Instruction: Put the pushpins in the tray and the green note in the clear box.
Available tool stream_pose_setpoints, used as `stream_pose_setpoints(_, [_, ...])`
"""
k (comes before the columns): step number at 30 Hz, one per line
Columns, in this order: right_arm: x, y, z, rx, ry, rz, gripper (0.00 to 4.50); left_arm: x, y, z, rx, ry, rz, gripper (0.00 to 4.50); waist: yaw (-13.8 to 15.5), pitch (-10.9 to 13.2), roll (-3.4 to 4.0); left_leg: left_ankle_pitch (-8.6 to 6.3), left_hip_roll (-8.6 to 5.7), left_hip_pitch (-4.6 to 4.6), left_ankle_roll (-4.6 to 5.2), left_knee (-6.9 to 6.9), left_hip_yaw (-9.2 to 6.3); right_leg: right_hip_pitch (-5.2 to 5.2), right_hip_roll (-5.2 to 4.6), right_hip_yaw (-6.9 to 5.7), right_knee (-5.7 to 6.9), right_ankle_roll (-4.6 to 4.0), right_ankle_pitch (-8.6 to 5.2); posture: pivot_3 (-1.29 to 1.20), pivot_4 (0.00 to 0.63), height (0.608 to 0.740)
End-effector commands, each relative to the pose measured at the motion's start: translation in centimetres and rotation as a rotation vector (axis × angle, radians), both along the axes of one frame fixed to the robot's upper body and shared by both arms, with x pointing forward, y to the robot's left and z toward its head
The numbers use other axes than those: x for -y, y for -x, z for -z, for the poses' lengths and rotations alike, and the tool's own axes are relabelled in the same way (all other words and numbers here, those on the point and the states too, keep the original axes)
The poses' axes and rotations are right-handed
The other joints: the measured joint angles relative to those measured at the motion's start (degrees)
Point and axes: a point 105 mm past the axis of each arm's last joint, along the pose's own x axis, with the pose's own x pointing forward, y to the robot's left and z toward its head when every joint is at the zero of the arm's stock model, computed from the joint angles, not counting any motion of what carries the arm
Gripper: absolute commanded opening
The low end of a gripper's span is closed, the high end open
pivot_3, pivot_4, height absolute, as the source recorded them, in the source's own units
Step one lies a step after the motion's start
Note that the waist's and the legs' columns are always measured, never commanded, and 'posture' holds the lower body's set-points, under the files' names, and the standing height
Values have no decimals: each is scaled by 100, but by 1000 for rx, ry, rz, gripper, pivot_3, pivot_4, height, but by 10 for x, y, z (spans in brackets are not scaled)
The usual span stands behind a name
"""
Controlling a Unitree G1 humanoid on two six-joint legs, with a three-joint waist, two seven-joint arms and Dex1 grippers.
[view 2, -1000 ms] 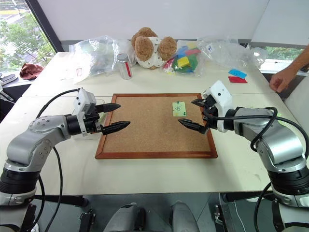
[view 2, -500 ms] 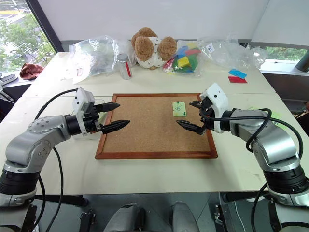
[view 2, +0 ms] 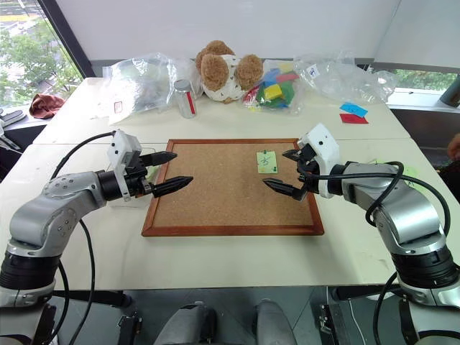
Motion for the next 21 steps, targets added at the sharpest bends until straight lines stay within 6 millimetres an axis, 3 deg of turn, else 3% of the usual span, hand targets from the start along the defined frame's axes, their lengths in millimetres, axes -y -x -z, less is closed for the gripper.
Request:
stream_pose_setpoints(1, [-2, -1, -11, 55, -5, -6, 4500, 3, -3, -3, 51, -24, -8, 4231, 1, 0, 0, 0, 0, 0, 0, 0, 0, 0, 0, 0, 0, 0, 0, 0, 150, 740])
stream_pose_setpoints(3, [-2, -2, -11, 58, -7, -4, 4500, 7, -4, 2, 51, -30, -3, 3643, 2, 0, 0, 0, 0, 0, 0, 0, 0, 0, 0, 0, 0, 0, 0, 0, 150, 740])
stream_pose_setpoints(10, [-7, -14, -8, 78, -19, 48, 4500, 35, -18, 22, 63, -39, -12, 333, 5, 0, 0, 3, 0, 0, -5, 0, 2, 0, 1, 0, 0, 0, 0, 0, 150, 740])
stream_pose_setpoints(17, [-11, -46, -2, 69, -52, 191, 4500, 64, -28, 63, 17, -82, -1, 333, -7, -1, 0, 7, -1, 3, -11, 3, 4, -2, 3, 1, 8, 0, 0, 0, 150, 740])
stream_pose_setpoints(21, [-15, -66, -1, 55, -86, 264, 4500, 70, -36, 82, 7, -112, -21, 333, -9, -1, 0, 10, -1, 2, -16, 4, 5, -2, 4, 1, 9, 0, 0, 0, 150, 740])
